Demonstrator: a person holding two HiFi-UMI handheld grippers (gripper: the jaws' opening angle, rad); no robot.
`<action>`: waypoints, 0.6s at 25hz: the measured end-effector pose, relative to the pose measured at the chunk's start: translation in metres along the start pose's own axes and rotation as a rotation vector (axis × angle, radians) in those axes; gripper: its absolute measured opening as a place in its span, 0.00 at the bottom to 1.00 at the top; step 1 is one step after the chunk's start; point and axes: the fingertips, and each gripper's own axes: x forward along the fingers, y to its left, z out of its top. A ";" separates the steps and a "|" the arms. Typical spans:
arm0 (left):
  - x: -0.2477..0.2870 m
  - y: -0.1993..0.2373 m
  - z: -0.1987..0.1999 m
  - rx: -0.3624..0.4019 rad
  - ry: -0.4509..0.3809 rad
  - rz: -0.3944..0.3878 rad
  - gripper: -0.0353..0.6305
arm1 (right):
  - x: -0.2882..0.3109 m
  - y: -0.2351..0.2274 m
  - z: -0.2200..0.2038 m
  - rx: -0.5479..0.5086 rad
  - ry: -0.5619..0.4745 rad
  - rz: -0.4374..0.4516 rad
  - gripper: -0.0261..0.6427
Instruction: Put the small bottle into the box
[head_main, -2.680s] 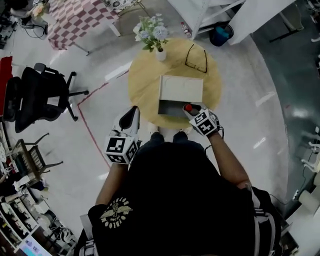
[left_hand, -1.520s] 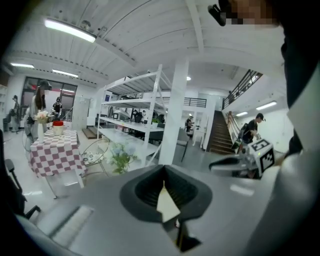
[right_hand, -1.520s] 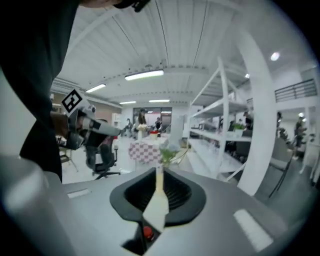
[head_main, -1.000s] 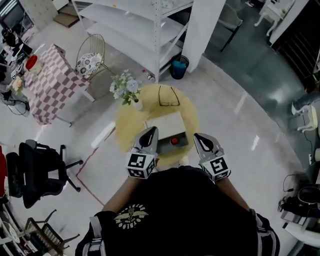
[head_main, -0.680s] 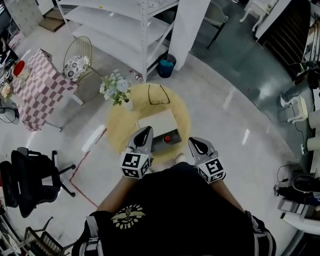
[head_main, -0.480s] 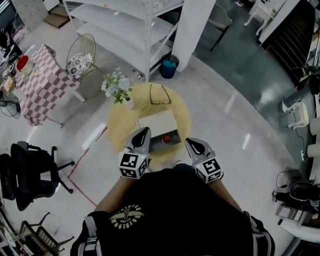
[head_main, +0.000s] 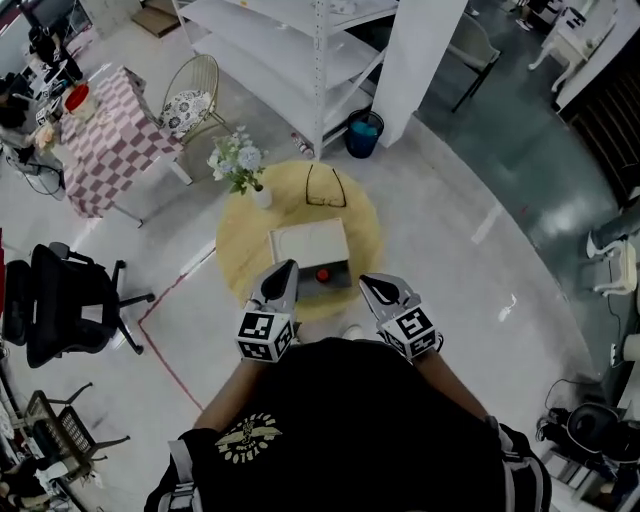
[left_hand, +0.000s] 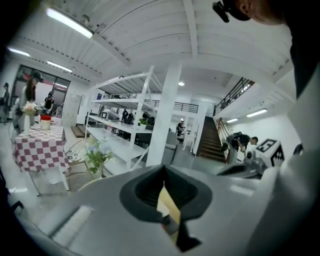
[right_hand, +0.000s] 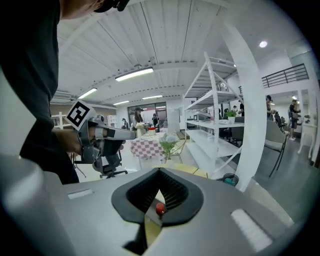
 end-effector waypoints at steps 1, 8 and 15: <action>-0.001 -0.006 -0.003 -0.001 0.005 0.021 0.05 | -0.002 -0.003 -0.006 -0.007 0.016 0.025 0.05; -0.016 -0.026 -0.030 -0.034 0.065 0.229 0.05 | 0.010 -0.016 -0.052 -0.064 0.124 0.240 0.05; -0.072 0.004 -0.057 -0.061 0.136 0.387 0.05 | 0.068 0.018 -0.090 -0.111 0.201 0.328 0.06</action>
